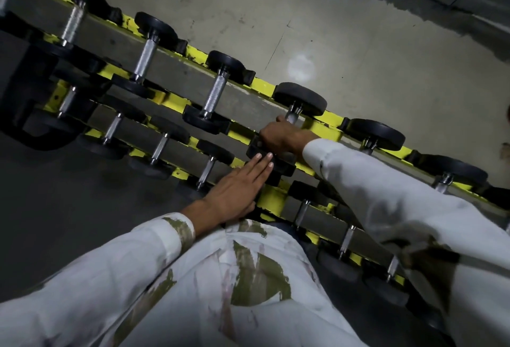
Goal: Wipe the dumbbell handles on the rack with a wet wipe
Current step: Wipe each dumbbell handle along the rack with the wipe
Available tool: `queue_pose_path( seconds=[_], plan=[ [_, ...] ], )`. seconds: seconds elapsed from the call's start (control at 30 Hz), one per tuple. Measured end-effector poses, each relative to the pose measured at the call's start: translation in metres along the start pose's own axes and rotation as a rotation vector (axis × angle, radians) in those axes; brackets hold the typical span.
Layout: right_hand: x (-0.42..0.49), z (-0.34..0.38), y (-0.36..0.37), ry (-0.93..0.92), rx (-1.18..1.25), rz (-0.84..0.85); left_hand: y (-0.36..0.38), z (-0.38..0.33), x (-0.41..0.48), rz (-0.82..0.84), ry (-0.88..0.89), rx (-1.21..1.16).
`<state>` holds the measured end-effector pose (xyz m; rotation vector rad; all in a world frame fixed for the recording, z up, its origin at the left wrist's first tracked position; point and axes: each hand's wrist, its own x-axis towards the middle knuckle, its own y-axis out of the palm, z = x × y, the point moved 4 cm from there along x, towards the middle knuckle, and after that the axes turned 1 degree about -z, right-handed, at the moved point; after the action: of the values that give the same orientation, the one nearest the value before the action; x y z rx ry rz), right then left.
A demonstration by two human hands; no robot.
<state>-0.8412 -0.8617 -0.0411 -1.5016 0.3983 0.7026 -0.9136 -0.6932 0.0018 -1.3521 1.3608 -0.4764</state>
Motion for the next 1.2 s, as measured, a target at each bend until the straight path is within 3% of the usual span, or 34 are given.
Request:
queue_pose_path(
  seconds=[0.07,0.17,0.37,0.43,0.53,0.6,0.67,0.87,1.1,1.2],
  plan=[
    [0.010,0.002,-0.001,0.008,0.018,0.123,-0.001,-0.001,0.000,-0.001,-0.005,0.013],
    [0.004,-0.001,-0.003,-0.022,0.015,0.106,0.000,-0.001,0.000,-0.002,-0.011,0.005],
    [-0.048,-0.011,0.013,-0.077,0.098,-0.388,0.002,-0.003,-0.001,-0.019,-0.012,-0.006],
    [-0.065,-0.012,0.028,-0.013,0.309,-0.466,0.001,-0.002,-0.002,-0.022,-0.010,-0.019],
    [-0.074,-0.020,0.056,0.281,0.660,-0.527,-0.001,-0.003,-0.002,-0.022,-0.010,-0.020],
    [-0.069,-0.023,0.070,0.491,0.767,-0.490,-0.002,-0.005,-0.002,-0.014,-0.020,-0.012],
    [-0.058,-0.024,0.076,0.587,0.922,-0.419,-0.002,-0.007,-0.002,-0.004,-0.025,0.008],
    [-0.042,-0.019,0.086,0.613,1.671,-0.344,-0.005,-0.008,-0.003,0.017,-0.030,0.050],
    [-0.065,-0.024,0.090,0.527,1.860,-0.471,-0.010,-0.008,-0.003,0.038,-0.019,0.038],
    [-0.049,-0.045,0.078,0.663,2.080,-0.582,-0.010,-0.007,-0.003,0.041,-0.007,0.041]
  ],
)
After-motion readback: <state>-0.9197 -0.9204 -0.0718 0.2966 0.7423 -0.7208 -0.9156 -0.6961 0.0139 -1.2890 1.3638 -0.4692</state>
